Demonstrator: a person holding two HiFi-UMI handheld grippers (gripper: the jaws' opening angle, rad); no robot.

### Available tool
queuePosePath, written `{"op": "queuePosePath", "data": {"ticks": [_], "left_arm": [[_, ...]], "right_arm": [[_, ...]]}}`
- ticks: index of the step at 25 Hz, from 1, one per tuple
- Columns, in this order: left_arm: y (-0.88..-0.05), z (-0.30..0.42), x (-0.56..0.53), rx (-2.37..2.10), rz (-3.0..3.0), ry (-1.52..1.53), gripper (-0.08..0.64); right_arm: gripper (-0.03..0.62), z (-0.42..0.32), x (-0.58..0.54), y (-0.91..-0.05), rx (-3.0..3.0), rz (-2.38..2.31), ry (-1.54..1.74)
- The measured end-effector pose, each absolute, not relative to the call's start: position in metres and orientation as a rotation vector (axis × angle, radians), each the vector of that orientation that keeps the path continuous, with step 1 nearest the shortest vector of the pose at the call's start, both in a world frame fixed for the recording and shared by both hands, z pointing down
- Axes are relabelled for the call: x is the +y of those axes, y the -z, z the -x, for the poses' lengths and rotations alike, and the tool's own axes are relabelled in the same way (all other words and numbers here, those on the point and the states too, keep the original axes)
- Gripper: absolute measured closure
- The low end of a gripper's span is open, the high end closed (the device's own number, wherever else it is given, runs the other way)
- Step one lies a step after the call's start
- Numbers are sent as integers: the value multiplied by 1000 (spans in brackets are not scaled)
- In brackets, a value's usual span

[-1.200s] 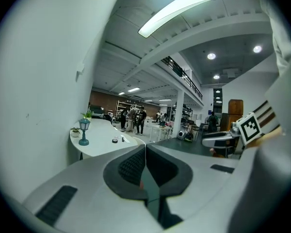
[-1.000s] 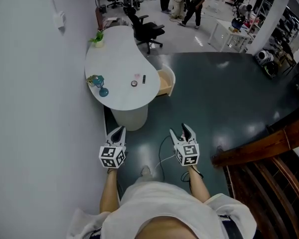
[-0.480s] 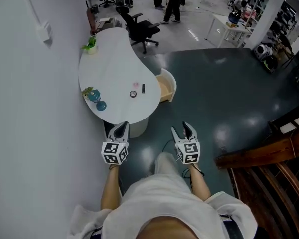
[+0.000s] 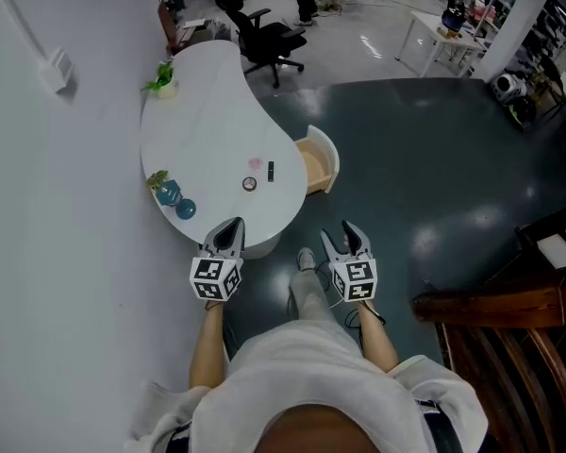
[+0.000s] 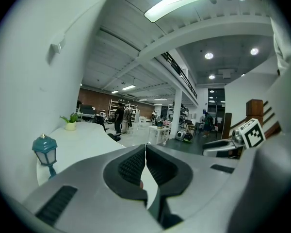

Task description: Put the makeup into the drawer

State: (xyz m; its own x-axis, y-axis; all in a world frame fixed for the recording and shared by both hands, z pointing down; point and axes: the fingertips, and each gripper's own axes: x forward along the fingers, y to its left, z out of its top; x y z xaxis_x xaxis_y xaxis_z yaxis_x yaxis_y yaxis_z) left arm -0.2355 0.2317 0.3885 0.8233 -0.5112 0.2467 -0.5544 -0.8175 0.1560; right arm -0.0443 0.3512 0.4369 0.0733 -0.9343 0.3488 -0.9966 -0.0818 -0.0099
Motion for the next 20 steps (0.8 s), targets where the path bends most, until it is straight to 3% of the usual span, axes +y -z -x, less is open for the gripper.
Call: {"op": "queuePosePath", "data": {"ticks": [20], "left_arm": [[-395,118,28,-1147,-2620,-381,548]], "right_arm": [[382,-78,102,-451,-2204,-1801,-450]]}}
